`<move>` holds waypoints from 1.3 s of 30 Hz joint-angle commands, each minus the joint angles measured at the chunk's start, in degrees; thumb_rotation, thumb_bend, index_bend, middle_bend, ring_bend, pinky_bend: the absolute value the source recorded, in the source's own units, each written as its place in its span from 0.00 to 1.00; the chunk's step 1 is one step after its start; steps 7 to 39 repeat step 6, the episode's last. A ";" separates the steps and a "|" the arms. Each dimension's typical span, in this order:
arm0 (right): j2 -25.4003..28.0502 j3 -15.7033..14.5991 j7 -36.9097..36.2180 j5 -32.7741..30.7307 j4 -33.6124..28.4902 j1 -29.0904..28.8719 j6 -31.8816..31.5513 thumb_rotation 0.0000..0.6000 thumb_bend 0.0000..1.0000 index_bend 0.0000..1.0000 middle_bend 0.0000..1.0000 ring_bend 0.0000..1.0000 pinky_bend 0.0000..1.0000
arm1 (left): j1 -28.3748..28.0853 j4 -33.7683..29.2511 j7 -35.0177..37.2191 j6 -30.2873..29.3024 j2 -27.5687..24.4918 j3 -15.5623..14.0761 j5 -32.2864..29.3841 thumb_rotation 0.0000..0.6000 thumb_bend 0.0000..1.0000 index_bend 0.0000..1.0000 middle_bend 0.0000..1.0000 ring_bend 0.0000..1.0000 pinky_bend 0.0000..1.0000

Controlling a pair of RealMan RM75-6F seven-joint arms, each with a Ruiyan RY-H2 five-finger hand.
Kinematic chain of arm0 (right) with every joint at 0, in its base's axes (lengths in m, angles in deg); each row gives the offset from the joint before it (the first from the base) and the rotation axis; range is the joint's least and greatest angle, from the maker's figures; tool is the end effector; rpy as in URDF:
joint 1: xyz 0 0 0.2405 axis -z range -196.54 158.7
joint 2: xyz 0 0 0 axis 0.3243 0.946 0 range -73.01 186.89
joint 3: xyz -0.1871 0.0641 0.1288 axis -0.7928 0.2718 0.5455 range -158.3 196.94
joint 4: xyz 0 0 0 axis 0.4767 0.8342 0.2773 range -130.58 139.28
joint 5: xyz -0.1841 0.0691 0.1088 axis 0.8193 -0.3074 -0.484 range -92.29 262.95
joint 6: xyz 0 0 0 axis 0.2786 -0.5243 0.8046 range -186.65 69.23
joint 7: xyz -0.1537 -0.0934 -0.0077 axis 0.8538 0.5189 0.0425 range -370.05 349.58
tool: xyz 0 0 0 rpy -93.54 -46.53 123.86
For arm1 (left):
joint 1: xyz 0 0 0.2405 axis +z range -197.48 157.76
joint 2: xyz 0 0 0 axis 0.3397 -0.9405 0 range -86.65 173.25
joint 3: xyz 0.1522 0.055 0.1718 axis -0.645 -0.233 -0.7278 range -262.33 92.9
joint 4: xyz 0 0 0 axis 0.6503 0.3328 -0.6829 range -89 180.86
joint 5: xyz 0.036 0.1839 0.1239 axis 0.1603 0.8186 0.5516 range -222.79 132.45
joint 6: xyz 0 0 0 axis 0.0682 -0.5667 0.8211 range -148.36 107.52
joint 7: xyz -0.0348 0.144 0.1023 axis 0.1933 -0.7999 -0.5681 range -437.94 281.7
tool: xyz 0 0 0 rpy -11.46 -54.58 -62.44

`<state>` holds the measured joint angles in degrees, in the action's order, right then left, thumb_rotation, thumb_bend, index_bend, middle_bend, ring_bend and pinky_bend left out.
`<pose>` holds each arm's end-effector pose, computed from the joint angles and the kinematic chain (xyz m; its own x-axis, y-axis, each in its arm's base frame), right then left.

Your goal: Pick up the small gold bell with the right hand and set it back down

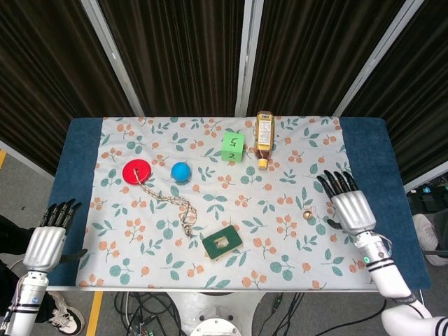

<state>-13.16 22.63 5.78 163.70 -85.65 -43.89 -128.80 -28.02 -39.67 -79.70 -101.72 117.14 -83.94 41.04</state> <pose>-0.2387 -0.3119 0.0730 0.5957 -0.0793 0.7993 -0.7897 -0.2392 0.5649 -0.2965 0.2253 0.0768 0.3801 0.0864 0.9209 0.9244 -0.0687 -0.3751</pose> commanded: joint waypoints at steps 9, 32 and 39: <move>0.88 -6.57 -14.43 9.55 5.49 14.65 -17.92 1.00 0.00 0.00 0.00 0.00 0.00 | -0.53 -1.73 -1.85 -0.02 -0.98 0.43 0.29 1.00 0.00 0.00 0.00 0.00 0.01; 0.88 -6.57 -14.43 9.55 5.49 14.65 -17.92 1.00 0.00 0.00 0.00 0.00 0.00 | -0.53 -1.73 -1.85 -0.02 -0.98 0.43 0.29 1.00 0.00 0.00 0.00 0.00 0.01; 0.88 -6.57 -14.43 9.55 5.49 14.65 -17.92 1.00 0.00 0.00 0.00 0.00 0.00 | -0.53 -1.73 -1.85 -0.02 -0.98 0.43 0.29 1.00 0.00 0.00 0.00 0.00 0.01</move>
